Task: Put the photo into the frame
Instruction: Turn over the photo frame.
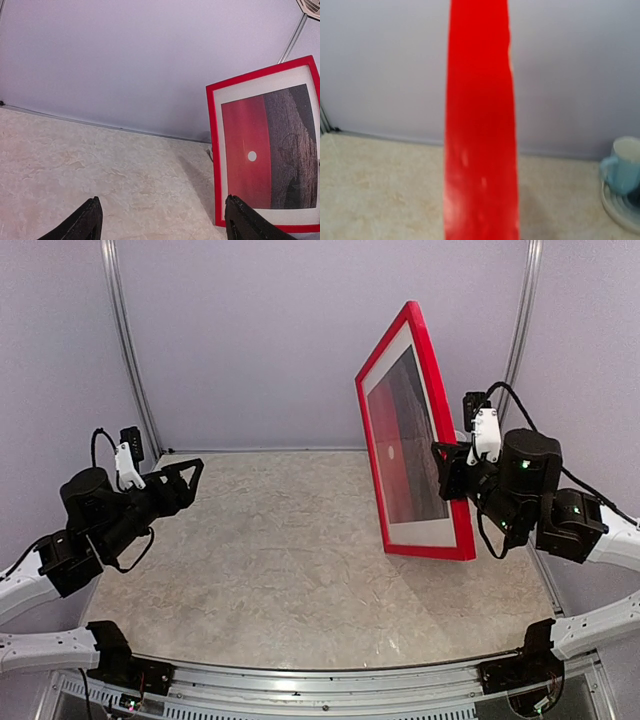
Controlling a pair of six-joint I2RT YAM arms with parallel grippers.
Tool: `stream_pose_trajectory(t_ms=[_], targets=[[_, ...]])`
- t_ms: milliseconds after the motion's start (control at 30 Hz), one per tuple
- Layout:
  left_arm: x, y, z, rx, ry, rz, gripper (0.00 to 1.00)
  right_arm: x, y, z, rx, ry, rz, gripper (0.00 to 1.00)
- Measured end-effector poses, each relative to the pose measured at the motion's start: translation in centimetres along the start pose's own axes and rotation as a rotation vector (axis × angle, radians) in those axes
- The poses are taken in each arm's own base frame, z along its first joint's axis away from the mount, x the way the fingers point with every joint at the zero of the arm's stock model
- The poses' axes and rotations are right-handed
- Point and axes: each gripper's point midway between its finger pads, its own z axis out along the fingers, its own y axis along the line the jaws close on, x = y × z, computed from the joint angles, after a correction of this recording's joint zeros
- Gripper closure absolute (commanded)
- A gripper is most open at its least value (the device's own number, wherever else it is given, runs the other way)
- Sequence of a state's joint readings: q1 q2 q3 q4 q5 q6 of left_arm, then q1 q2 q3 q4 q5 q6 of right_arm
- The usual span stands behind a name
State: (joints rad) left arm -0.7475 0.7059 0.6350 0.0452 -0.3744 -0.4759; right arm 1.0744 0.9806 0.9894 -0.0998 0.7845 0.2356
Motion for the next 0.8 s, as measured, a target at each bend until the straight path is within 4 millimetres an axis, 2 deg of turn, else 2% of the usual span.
stream_pose_trajectory(t_ms=[100,233,500,667,800], targets=[[0.7,0.2,0.1,-0.001,0.014,-0.005,0.17,1.4,-0.6,0.3,0.024,0.026,0.036,1.0],[1.2,0.4,0.1,0.0,0.023,-0.008,0.17,0.9,-1.9,0.4,0.063,0.011,0.13,1.0],[1.4,0.4,0.1,0.004,0.021,-0.012,0.17,0.7,-6.1,0.3,0.165,-0.03,0.335,1.0],[1.7,0.3,0.1,0.014,0.029,-0.018,0.17,1.9,-7.9,0.4,0.207,-0.022,0.418,1.0],[2.2,0.4,0.1,0.023,0.033,-0.041,0.16,3.7,-8.7,1.0,0.22,0.013,0.478,1.0]])
